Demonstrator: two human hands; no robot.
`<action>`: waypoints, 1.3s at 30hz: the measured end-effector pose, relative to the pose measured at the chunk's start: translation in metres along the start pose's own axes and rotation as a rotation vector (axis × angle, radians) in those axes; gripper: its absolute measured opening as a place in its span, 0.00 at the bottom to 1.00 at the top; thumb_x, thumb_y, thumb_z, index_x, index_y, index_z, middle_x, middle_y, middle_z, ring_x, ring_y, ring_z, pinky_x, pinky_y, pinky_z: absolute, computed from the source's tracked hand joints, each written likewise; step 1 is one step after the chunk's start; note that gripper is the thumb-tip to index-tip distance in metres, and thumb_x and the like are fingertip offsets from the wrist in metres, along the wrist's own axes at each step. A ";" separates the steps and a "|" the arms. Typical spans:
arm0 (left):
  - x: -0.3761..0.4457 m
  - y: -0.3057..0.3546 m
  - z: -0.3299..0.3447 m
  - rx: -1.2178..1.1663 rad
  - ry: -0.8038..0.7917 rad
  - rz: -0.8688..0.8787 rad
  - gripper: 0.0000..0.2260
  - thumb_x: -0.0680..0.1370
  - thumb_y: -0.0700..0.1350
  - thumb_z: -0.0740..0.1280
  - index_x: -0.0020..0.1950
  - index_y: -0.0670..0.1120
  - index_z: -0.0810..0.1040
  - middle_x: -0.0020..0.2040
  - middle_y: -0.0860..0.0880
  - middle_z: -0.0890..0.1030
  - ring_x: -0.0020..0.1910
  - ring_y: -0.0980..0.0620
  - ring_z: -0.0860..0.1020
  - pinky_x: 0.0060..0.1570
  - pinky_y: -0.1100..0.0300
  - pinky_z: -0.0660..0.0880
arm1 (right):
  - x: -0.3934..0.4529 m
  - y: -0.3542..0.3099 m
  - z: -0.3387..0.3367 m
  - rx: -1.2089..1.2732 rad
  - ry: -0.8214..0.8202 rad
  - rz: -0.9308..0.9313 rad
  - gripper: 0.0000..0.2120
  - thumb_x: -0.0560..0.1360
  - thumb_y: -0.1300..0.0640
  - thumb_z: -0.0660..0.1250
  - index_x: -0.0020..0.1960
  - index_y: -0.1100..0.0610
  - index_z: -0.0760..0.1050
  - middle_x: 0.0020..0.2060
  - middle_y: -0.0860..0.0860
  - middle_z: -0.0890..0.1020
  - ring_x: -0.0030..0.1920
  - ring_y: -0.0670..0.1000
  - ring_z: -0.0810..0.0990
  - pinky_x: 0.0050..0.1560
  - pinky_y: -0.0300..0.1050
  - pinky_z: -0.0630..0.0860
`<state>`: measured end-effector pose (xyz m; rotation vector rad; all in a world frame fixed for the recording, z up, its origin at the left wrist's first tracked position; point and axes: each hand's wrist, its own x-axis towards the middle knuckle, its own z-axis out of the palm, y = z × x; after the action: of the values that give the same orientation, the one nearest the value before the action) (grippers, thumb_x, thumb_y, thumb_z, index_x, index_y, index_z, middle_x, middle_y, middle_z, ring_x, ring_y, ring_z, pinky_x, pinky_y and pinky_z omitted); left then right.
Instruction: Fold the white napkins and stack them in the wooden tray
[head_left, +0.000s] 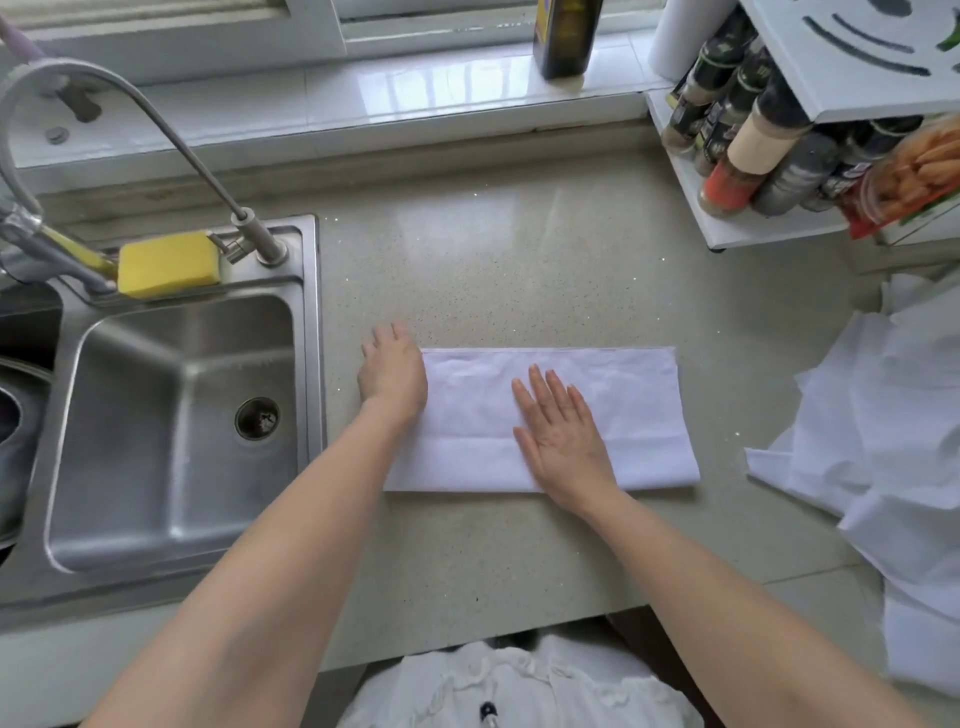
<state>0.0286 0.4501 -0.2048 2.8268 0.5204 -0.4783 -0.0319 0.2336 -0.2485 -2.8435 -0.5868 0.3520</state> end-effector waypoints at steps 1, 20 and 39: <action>-0.010 0.004 0.004 0.067 0.098 0.102 0.17 0.80 0.37 0.56 0.69 0.40 0.65 0.67 0.38 0.68 0.65 0.39 0.67 0.60 0.49 0.66 | 0.000 0.001 0.001 -0.006 -0.010 -0.003 0.30 0.78 0.43 0.39 0.78 0.51 0.48 0.76 0.48 0.44 0.76 0.47 0.40 0.73 0.43 0.33; -0.072 0.016 0.077 0.224 -0.017 0.470 0.33 0.74 0.62 0.31 0.75 0.47 0.33 0.78 0.48 0.37 0.77 0.46 0.38 0.74 0.47 0.37 | -0.041 0.097 -0.028 -0.004 0.021 0.542 0.30 0.81 0.41 0.43 0.78 0.52 0.42 0.78 0.52 0.43 0.77 0.51 0.41 0.76 0.49 0.40; -0.051 0.057 0.026 0.386 -0.420 0.546 0.65 0.57 0.71 0.74 0.74 0.57 0.28 0.73 0.45 0.24 0.71 0.39 0.26 0.68 0.31 0.37 | -0.030 0.097 -0.058 0.729 0.249 0.739 0.13 0.73 0.58 0.69 0.39 0.66 0.71 0.34 0.59 0.73 0.37 0.52 0.68 0.35 0.47 0.60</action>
<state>-0.0016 0.3755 -0.2017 2.8992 -0.4595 -1.0996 -0.0073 0.1249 -0.2127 -2.2127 0.5612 0.2414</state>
